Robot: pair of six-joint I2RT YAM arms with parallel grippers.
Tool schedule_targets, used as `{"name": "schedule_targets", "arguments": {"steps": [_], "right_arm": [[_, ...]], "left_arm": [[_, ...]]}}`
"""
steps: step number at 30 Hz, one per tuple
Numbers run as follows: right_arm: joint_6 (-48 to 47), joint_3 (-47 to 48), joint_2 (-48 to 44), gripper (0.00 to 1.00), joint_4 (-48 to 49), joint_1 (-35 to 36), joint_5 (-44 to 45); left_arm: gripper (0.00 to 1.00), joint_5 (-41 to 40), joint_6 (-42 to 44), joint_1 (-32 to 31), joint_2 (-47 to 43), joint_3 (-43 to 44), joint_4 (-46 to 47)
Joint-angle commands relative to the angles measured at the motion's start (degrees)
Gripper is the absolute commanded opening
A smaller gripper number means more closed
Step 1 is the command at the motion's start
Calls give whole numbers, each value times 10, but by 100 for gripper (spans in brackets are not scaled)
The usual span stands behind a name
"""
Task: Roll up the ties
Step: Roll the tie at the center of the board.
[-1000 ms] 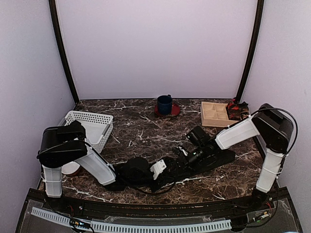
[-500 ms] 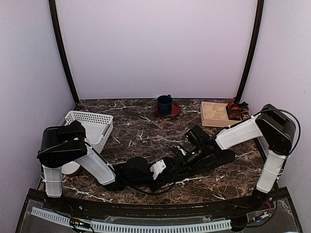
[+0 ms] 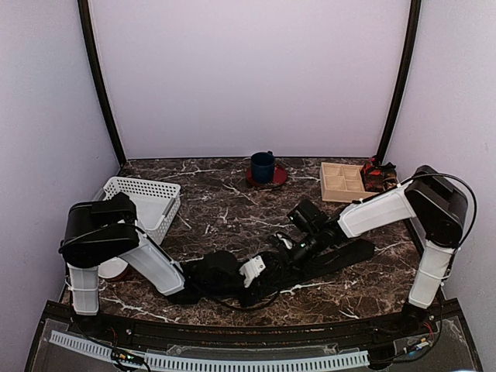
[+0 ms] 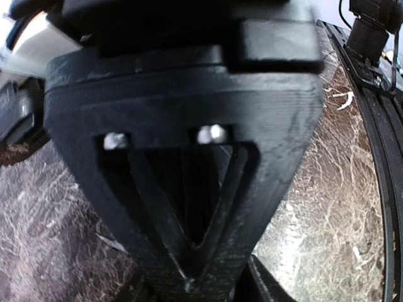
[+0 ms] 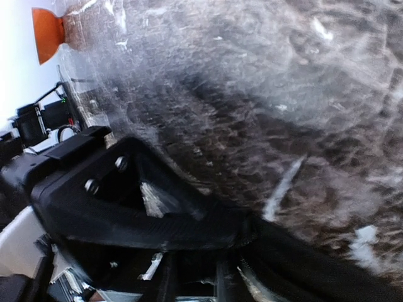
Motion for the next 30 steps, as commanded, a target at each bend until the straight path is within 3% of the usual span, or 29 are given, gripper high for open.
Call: {"name": "schedule_targets", "arguments": {"steps": [1, 7, 12, 20, 25, 30], "right_arm": [[-8, -26, 36, 10, -4, 12, 22], [-13, -59, 36, 5, 39, -4, -7], [-25, -80, 39, 4, 62, -23, -25], [-20, -134, 45, 2, 150, -58, -62], [-20, -144, 63, 1, 186, -73, -100], [-26, -142, 85, 0, 192, -78, -106]], "left_arm": [[53, -5, -2, -1, 14, -34, -102], [65, -9, 14, -1, -22, -96, 34], [69, -8, 19, -1, -23, -132, 136], [69, 17, 18, -2, 23, -103, 174], [68, -10, 26, -2, 68, -52, 176], [57, 5, 32, -2, 87, -24, 161]]}}
